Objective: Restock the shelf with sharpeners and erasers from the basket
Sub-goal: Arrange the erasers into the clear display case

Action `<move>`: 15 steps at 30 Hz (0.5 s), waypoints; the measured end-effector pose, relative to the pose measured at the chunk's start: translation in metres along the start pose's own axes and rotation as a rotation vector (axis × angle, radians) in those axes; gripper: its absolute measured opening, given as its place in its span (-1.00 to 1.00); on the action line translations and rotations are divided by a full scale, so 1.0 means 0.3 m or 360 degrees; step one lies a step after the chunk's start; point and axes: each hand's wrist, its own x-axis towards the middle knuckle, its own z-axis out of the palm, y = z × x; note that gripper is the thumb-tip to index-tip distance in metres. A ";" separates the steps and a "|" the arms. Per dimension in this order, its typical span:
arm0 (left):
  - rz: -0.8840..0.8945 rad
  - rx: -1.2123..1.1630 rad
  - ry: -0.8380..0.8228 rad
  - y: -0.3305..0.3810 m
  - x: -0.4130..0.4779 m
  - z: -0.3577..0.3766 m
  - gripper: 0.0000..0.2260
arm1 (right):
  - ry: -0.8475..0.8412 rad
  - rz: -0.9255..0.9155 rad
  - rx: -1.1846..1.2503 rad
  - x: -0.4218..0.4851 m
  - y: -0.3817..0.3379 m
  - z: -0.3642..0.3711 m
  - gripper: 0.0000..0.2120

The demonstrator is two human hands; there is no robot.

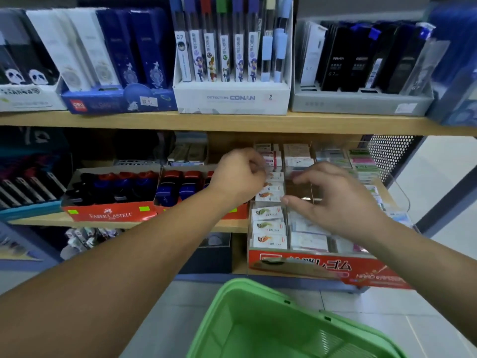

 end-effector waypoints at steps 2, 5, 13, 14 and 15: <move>0.0079 0.0007 -0.0131 0.027 -0.074 -0.023 -0.85 | 0.0057 -0.0130 -0.0045 -0.044 -0.011 -0.020 -0.35; 0.0240 0.0109 -0.0323 0.070 -0.206 -0.052 -0.86 | 0.0158 -0.0289 -0.0043 -0.154 -0.043 -0.053 -0.44; 0.0237 0.0056 -0.0595 0.118 -0.534 0.039 -0.95 | -0.0294 -0.0144 0.0194 -0.595 -0.061 -0.065 -0.48; 0.0237 0.0091 -0.0686 0.107 -0.581 0.067 -0.95 | -0.0397 -0.0069 0.0201 -0.647 -0.042 -0.052 -0.48; 0.0228 0.0139 -0.0791 0.096 -0.619 0.088 -0.95 | -0.0489 0.0027 0.0195 -0.693 -0.025 -0.038 -0.48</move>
